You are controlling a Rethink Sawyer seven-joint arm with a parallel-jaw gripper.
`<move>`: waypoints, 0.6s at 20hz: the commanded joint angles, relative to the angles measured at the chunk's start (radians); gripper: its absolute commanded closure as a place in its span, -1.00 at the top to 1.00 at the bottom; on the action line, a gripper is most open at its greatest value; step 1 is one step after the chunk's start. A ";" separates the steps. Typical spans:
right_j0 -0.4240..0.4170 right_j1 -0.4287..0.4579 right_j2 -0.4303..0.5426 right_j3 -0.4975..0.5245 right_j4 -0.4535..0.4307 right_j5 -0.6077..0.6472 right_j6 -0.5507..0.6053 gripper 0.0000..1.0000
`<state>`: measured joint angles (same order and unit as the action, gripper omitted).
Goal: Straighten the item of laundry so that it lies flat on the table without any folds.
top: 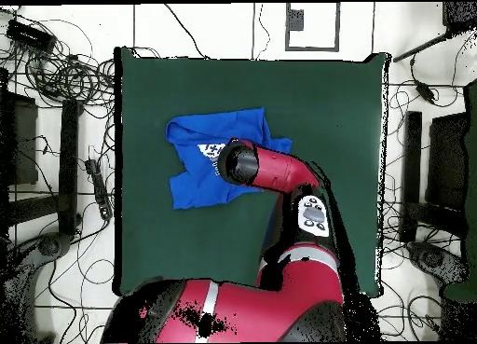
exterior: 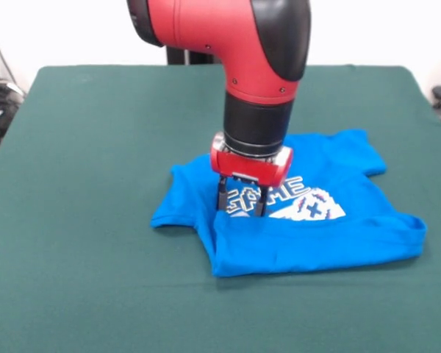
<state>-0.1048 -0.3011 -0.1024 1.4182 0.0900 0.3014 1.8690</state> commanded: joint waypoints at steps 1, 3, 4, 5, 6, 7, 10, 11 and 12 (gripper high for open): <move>-0.003 0.009 0.098 -0.037 0.024 0.006 0.124 1.00; -0.005 0.009 0.097 -0.040 0.021 0.010 0.120 1.00; -0.005 0.011 0.095 -0.043 0.020 0.011 0.118 1.00; -0.006 0.012 0.095 -0.045 0.020 0.010 0.118 1.00; -0.005 0.013 0.092 -0.046 0.019 0.008 0.119 1.00; -0.005 0.014 0.091 -0.043 0.021 0.001 0.125 1.00; 0.002 0.015 0.086 -0.045 0.021 0.001 0.129 1.00; 0.002 0.014 0.087 -0.041 0.021 -0.002 0.131 1.00; 0.003 0.013 0.087 -0.040 0.021 -0.003 0.131 1.00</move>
<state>-0.1066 -0.2978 -0.1021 1.4080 0.0898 0.3014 1.8690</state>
